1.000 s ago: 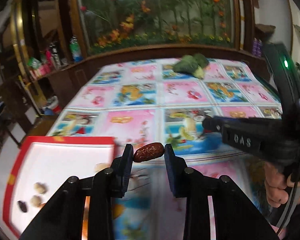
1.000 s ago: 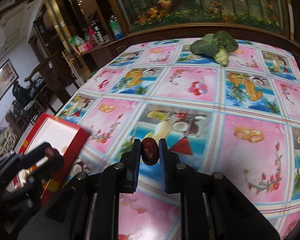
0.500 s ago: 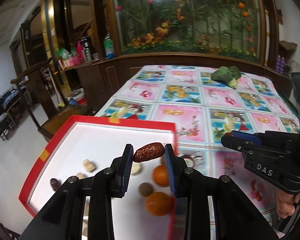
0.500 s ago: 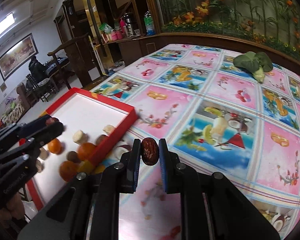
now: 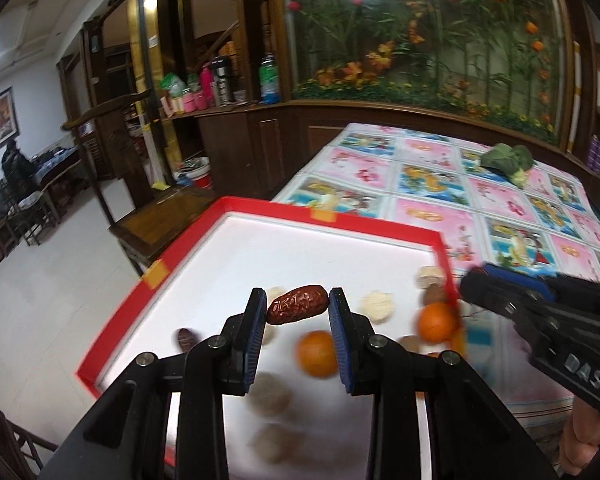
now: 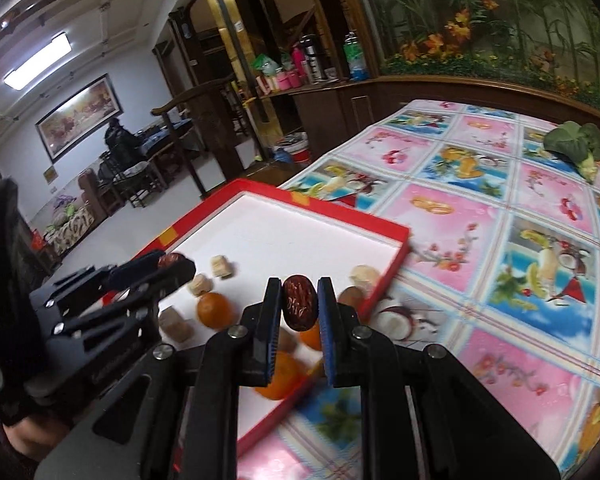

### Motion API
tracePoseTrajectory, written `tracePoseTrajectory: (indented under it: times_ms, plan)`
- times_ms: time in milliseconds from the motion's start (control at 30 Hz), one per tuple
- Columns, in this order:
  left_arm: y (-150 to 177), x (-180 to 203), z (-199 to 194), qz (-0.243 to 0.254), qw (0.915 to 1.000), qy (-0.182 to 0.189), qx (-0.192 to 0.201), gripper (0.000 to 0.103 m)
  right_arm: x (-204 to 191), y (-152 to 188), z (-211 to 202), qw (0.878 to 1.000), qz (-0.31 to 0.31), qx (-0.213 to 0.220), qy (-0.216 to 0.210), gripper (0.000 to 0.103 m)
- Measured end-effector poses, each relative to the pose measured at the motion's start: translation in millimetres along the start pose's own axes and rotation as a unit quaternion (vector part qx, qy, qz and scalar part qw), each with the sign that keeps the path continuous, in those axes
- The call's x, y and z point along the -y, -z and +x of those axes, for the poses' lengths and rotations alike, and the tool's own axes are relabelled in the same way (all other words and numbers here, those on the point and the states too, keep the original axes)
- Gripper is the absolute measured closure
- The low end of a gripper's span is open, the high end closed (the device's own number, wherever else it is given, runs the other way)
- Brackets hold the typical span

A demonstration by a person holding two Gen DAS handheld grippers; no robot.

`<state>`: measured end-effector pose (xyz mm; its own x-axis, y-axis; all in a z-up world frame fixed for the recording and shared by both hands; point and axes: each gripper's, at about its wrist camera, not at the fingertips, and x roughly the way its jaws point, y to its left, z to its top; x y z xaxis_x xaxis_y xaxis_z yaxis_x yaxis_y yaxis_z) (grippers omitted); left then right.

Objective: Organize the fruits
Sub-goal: 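Carry both held dates over the red-rimmed tray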

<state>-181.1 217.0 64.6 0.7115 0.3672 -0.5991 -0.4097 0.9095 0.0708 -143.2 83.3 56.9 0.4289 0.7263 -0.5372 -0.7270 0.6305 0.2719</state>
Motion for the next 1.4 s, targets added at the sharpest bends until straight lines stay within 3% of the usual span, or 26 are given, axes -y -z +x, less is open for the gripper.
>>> tracePoseTrajectory:
  times_ms: [167,300,733,1100,1400]
  plan:
    - [8.1,-41.5,-6.2,-0.024,0.9987,-0.044,0.001,0.072,-22.3,17.6,4.4,0.998,-0.044,-0.025,-0.030,0.083]
    - [17.4,-53.2,-9.4,-0.022,0.9980,-0.060,-0.005,0.072,-37.6,29.1,10.0,0.994,-0.067,-0.051,-0.062,0.083]
    - [37.2,-9.7,-16.7,0.060,0.9976,0.003,-0.033,0.072,-41.8,42.6,19.7,0.989,-0.068,-0.099,-0.090,0.083]
    - [44.8,-3.0,-17.0,0.065,0.9967,0.016,-0.047,0.072,-42.1,46.7,26.0,0.986,-0.069,-0.119,-0.090,0.083]
    - [40.9,7.2,-5.6,0.078,0.9962,-0.010,-0.037,0.071,-36.6,45.0,27.5,0.987,-0.058,-0.123,-0.080,0.082]
